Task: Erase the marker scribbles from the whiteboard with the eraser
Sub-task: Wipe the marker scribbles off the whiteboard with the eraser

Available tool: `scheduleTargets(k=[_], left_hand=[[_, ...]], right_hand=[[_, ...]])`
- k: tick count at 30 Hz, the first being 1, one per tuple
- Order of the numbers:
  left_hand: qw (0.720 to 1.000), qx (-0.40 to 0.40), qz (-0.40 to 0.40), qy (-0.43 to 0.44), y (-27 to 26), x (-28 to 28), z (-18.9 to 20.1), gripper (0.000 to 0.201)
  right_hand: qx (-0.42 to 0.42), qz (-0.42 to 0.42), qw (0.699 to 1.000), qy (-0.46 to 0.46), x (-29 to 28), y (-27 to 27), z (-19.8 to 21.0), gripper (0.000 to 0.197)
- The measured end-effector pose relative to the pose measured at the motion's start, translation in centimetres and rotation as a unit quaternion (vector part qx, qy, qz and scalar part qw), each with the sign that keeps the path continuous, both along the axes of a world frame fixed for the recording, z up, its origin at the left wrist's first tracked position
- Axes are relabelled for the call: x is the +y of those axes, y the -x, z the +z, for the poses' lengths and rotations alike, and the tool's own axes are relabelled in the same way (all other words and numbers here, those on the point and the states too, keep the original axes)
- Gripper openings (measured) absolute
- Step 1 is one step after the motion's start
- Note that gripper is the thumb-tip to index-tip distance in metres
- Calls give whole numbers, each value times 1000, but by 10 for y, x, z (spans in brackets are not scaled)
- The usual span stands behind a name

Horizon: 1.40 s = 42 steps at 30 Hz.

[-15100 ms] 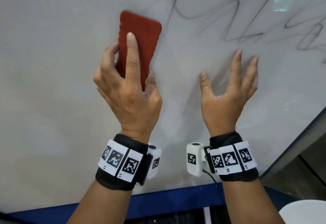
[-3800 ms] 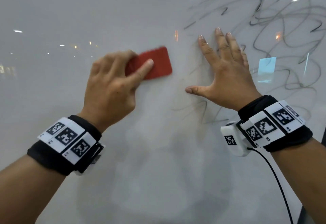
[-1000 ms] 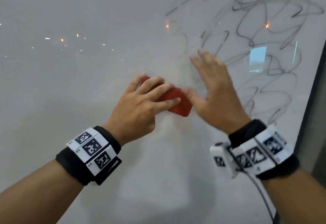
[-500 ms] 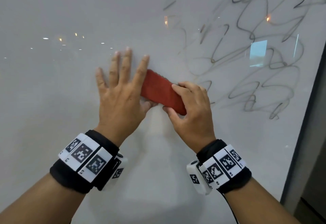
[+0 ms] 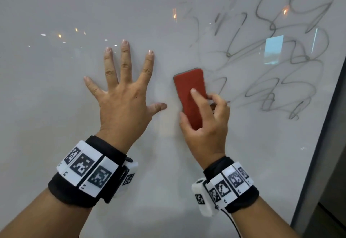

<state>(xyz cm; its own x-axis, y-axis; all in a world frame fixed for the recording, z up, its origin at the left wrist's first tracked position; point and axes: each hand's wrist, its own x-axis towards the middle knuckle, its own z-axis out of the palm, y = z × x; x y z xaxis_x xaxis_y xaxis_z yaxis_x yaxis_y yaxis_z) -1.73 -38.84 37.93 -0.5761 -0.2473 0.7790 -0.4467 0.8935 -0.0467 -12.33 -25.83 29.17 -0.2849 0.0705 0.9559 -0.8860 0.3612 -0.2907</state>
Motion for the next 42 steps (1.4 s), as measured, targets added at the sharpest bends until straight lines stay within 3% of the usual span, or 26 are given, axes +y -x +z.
scheduleTargets(k=[4,10,15,20,26,32,38,42], left_hand=[[1000,9,-4,4,1,4,-4,106],[1000,7,-2,9,7,15,-14,106],[1000,-1,-5,27,13,23,-17,103],[999,-14,-10,41,17,30,-22,108],[998,-25,-11,52,23,36,-30,113],[998,-37,4,50,30,43,-36,122],[996,-35,-20,85,40,53,-40,124],[994,-47,-21,100,45,53,-39,123]], right_hand=[[29,17,996,-82,4,0,-14,53],[6,-17,1000,18,14,17,-14,52],[59,2,994,-95,21,16,-31,54],[7,-25,999,32,31,31,-25,51],[33,-8,997,-68,37,23,-40,46],[10,-40,998,45,46,41,-28,40],[40,-6,999,-21,49,36,-37,41],[25,-42,997,60,61,57,-25,34]])
